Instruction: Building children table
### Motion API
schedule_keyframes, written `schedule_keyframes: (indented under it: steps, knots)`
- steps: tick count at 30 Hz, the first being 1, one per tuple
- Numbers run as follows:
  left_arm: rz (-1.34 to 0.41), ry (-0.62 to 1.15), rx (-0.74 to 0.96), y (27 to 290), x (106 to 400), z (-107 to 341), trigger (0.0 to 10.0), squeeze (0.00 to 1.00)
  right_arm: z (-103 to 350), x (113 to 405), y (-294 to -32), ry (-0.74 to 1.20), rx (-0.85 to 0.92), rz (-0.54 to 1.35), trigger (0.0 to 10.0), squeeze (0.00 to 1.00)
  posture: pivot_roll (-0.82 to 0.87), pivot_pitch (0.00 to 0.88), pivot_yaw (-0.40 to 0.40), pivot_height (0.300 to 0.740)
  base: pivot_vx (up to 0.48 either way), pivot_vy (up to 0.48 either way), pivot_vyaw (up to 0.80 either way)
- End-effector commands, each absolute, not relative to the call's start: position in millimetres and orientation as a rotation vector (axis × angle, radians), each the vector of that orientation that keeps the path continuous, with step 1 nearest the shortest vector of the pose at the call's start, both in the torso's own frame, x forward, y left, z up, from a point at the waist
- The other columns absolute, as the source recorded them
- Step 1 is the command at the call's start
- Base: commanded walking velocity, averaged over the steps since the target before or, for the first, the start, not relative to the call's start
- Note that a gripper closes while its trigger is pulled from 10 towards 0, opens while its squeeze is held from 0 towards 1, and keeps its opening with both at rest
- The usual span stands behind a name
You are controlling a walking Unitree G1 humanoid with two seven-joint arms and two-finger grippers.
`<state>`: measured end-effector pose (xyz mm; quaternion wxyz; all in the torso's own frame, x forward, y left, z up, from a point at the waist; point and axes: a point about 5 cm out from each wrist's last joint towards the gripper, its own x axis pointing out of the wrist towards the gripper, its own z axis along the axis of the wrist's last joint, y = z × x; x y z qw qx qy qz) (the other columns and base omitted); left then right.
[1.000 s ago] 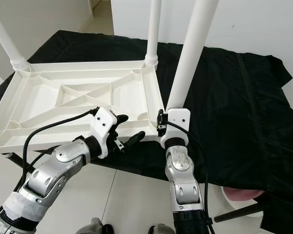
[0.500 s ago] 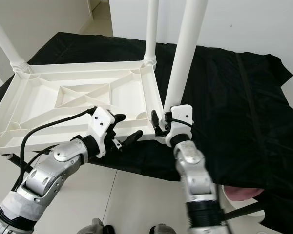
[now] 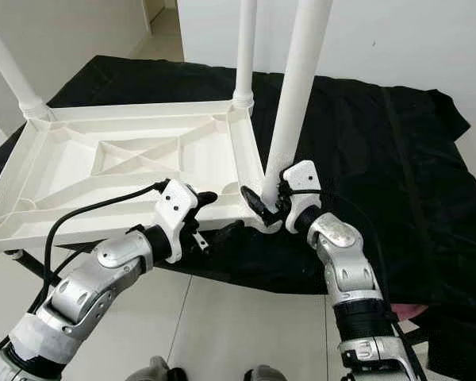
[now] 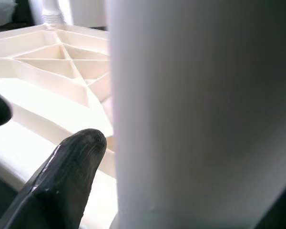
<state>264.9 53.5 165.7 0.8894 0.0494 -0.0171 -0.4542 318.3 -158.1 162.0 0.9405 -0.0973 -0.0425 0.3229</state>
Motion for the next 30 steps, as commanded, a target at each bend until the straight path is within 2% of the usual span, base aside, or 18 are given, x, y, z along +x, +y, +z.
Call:
schedule_keyframes:
  steps: [1, 3, 4, 5, 8, 9, 17, 18, 24, 28, 30]
  knots:
    - [-1.083, -0.019, 0.117, 50, 257, 164, 10.0, 0.00, 161, 320, -154, -0.081, -0.210, 0.693, 10.0, 0.00, -0.07, 0.033, 0.042, 0.740, 0.000, 0.000, 0.00]
    - [-1.086, -0.009, 0.118, 49, 256, 161, 10.0, 0.00, 161, 323, -153, -0.072, -0.218, 0.718, 10.0, 0.00, -0.07, 0.035, 0.041, 0.740, 0.000, 0.000, 0.00]
    - [-1.089, -0.001, 0.123, 49, 254, 158, 10.0, 0.00, 161, 326, -154, -0.067, -0.225, 0.743, 4.1, 0.00, -0.07, 0.036, 0.040, 0.740, 0.000, 0.000, 0.00]
    - [-1.091, 0.005, 0.123, 48, 252, 156, 10.0, 0.00, 161, 328, -154, -0.058, -0.230, 0.764, 0.6, 0.00, -0.06, 0.034, 0.037, 0.740, 0.000, 0.000, 0.00]
    - [-1.091, 0.005, 0.123, 48, 252, 156, 10.0, 0.00, 161, 328, -154, -0.058, -0.230, 0.764, 0.6, 0.00, -0.06, 0.034, 0.037, 0.740, 0.000, 0.000, 0.00]
    - [-1.092, 0.008, 0.123, 47, 251, 155, 10.0, 0.00, 160, 328, -155, -0.052, -0.230, 0.777, 0.0, 0.00, -0.06, 0.034, 0.035, 0.740, 0.000, 0.000, 0.00]
    - [-1.082, 0.008, 0.128, 48, 253, 156, 10.0, 0.00, 156, 330, -162, -0.039, -0.216, 0.777, 0.0, 0.00, -0.06, 0.046, 0.033, 0.740, 0.000, 0.000, 0.00]
    - [-1.081, 0.008, 0.127, 49, 253, 156, 10.0, 0.00, 155, 330, -162, -0.043, -0.212, 0.770, 10.0, 0.00, -0.06, 0.049, 0.031, 0.740, 0.000, 0.000, 0.00]
    - [-1.081, 0.009, 0.125, 48, 252, 156, 10.0, 0.00, 155, 327, -161, -0.052, -0.143, 0.710, 10.0, 0.00, -0.06, 0.047, 0.028, 0.740, 0.000, 0.000, 0.00]
    - [-1.080, 0.008, 0.126, 49, 252, 156, 10.0, 0.00, 152, 324, -156, -0.062, -0.117, 0.569, 10.0, 0.00, -0.06, 0.063, 0.019, 0.740, 0.000, 0.000, 0.00]
    - [-1.080, 0.008, 0.126, 49, 252, 156, 10.0, 0.00, 152, 324, -156, -0.062, -0.117, 0.569, 10.0, 0.00, -0.06, 0.063, 0.019, 0.740, 0.000, 0.000, 0.00]
